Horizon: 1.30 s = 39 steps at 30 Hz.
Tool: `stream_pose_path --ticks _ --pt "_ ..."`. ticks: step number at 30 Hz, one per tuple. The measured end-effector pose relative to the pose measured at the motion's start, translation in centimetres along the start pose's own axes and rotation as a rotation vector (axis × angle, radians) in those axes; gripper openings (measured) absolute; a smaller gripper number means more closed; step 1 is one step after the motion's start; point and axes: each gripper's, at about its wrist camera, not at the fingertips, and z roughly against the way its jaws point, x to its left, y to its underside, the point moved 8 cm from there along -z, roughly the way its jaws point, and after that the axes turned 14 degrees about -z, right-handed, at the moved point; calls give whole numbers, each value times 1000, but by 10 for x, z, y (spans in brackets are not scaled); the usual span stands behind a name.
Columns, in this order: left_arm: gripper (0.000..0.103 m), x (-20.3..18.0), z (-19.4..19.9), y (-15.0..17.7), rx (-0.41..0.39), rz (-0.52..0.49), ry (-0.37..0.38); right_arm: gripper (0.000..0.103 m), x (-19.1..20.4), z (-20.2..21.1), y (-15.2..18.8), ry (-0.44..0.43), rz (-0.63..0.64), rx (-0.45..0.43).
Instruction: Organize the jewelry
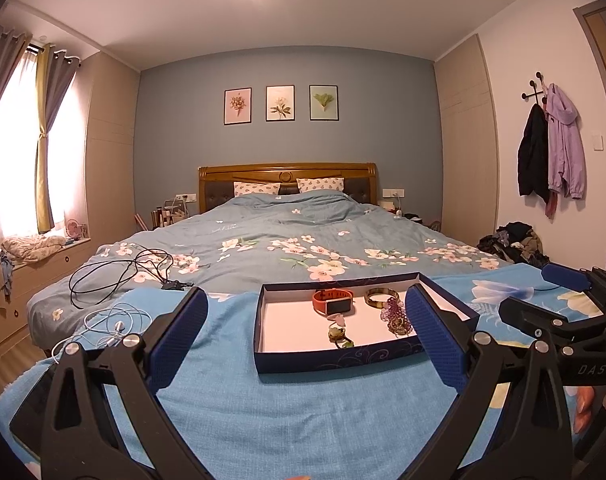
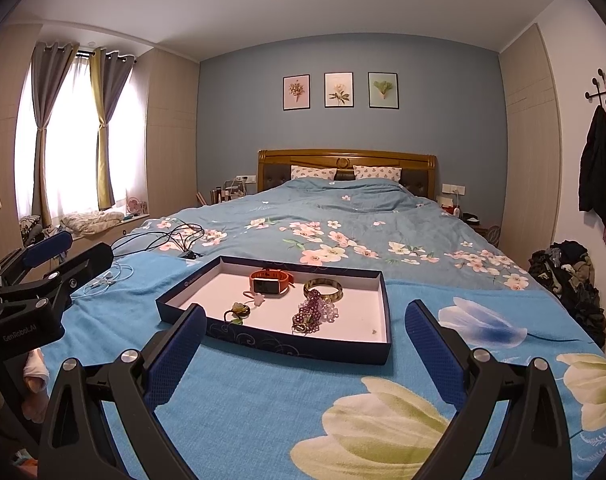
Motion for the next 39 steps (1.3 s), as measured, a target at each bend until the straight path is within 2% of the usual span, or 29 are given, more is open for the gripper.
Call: stream_pose_path --ticks 39 --pt "97 3 -1 1 -5 1 -12 96 1 0 -2 -2 -3 3"
